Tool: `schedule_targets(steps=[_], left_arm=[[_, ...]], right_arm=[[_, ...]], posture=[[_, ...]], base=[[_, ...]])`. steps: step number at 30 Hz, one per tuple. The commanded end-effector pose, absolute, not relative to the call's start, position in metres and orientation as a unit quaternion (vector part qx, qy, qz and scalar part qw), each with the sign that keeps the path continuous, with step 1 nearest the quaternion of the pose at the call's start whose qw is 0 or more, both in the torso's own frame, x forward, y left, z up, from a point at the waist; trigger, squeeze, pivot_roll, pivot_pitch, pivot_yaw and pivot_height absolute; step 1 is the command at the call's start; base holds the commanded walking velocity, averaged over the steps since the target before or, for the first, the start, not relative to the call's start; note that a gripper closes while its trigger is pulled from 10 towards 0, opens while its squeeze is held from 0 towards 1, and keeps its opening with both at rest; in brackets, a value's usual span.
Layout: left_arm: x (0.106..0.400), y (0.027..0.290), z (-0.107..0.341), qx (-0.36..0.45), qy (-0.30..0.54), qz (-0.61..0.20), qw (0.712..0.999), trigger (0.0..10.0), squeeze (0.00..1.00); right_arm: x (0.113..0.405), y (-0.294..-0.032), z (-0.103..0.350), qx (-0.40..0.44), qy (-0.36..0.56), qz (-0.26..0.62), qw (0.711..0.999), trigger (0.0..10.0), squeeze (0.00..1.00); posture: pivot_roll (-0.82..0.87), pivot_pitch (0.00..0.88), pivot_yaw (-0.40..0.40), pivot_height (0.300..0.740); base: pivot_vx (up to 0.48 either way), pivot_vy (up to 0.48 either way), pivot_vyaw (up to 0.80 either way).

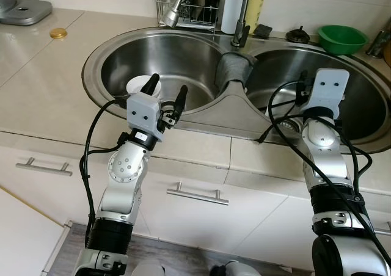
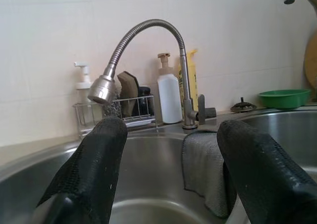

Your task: Kitchen organization

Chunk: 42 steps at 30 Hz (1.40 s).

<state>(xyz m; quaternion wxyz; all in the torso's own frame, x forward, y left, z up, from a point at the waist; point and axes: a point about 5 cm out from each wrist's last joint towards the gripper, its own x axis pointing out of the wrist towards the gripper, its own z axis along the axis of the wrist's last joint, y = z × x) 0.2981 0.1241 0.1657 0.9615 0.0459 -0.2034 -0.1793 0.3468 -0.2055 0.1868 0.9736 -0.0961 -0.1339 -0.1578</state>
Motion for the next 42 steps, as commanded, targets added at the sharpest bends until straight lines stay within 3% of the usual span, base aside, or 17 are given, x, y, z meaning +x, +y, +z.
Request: schedule_targets(steps=[1, 18, 34, 42], left_arm=[[0.298, 0.120, 0.166, 0.036, -0.198, -0.189, 0.961, 10.0, 0.00], [0.297, 0.120, 0.169, 0.044, -0.210, -0.191, 0.958, 10.0, 0.00], [0.295, 0.120, 0.171, 0.044, -0.217, -0.193, 0.956, 10.0, 0.00], [0.294, 0.121, 0.173, 0.050, -0.229, -0.191, 0.953, 10.0, 0.00]], right_arm=[[0.344, -0.198, 0.196, -0.112, -0.166, -0.146, 0.969, 10.0, 0.00], [0.325, -0.171, 0.216, -0.151, -0.277, -0.093, 0.944, 10.0, 0.00], [0.311, -0.161, 0.214, -0.177, -0.302, -0.060, 0.935, 10.0, 0.00], [0.306, -0.161, 0.212, -0.172, -0.303, -0.052, 0.936, 10.0, 0.00]], posture=[[0.15, 0.000, -0.049, 0.740], [0.15, 0.000, -0.051, 0.740], [0.14, 0.000, -0.049, 0.740], [0.14, 0.000, -0.046, 0.740]], base=[[0.000, 0.480, 0.00], [0.000, 0.480, 0.00], [0.000, 0.480, 0.00], [0.000, 0.180, -0.70]])
